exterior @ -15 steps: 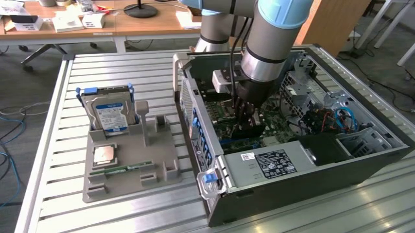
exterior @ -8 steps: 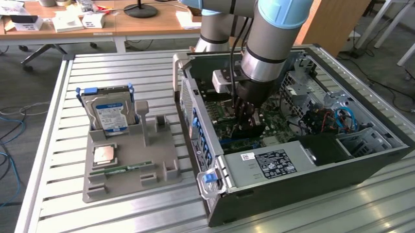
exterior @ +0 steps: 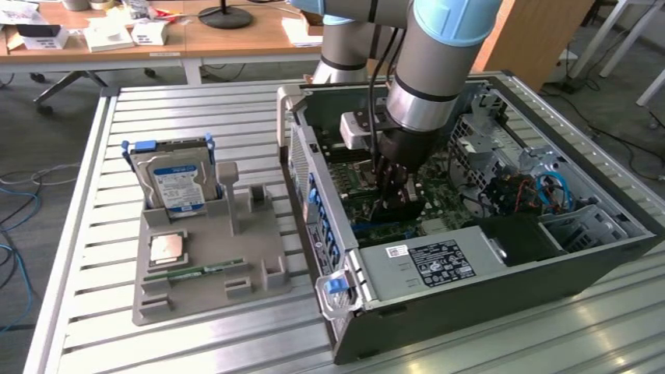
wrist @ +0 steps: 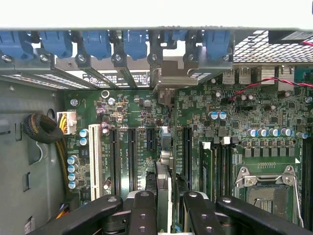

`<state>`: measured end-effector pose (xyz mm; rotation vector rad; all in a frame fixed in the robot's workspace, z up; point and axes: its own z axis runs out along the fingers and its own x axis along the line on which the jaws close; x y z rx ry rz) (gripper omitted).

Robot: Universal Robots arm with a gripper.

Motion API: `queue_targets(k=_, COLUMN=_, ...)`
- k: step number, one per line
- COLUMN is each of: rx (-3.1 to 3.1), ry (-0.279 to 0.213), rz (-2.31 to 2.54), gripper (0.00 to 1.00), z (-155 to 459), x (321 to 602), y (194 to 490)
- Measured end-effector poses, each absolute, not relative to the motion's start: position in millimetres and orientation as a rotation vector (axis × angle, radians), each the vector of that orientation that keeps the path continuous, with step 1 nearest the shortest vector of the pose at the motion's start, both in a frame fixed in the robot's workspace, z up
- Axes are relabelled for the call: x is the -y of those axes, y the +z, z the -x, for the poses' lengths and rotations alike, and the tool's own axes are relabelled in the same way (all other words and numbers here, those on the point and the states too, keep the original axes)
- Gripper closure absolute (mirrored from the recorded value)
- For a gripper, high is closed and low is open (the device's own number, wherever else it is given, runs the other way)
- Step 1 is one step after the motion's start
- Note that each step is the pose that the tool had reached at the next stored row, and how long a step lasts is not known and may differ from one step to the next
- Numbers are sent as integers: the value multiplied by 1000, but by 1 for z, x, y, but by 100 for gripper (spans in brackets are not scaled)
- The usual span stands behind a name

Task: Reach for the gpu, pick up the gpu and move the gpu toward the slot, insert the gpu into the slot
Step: 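Insert the gpu into the slot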

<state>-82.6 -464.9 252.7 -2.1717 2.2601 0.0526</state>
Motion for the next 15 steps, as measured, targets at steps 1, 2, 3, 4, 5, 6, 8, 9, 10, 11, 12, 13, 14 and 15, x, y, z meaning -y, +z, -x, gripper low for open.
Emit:
queue_targets(k=1, rx=-2260, ry=53, rz=2172, gripper=74, z=83, x=465, y=253)
queue_targets(k=2, rx=-2260, ry=53, rz=2172, gripper=74, z=83, x=465, y=253)
queue_targets(k=3, rx=-2260, ry=53, rz=2172, gripper=74, z=83, x=465, y=253)
queue_targets(k=4, rx=-2260, ry=53, rz=2172, gripper=74, z=83, x=465, y=253)
queue_targets(k=5, rx=-2260, ry=53, rz=2172, gripper=74, z=83, x=465, y=253)
queue_targets(k=6, rx=-2260, ry=53, rz=2172, gripper=74, z=83, x=465, y=253)
queue_targets(k=8, rx=-2260, ry=53, rz=2172, gripper=74, z=83, x=465, y=253)
queue_targets(k=9, rx=-2260, ry=52, rz=2172, gripper=74, z=83, x=465, y=253)
queue_targets(k=10, rx=-2260, ry=53, rz=2172, gripper=74, z=83, x=465, y=253)
queue_targets(k=11, rx=-2260, ry=53, rz=2172, gripper=74, z=83, x=465, y=253)
queue_targets(k=12, rx=-2260, ry=53, rz=2172, gripper=74, z=83, x=465, y=253)
queue_targets(k=13, rx=-2260, ry=53, rz=2172, gripper=74, z=83, x=465, y=253)
queue_targets(k=14, rx=-2260, ry=53, rz=2172, gripper=74, z=83, x=465, y=253)
queue_targets(k=15, rx=-2260, ry=53, rz=2172, gripper=74, z=83, x=465, y=253)
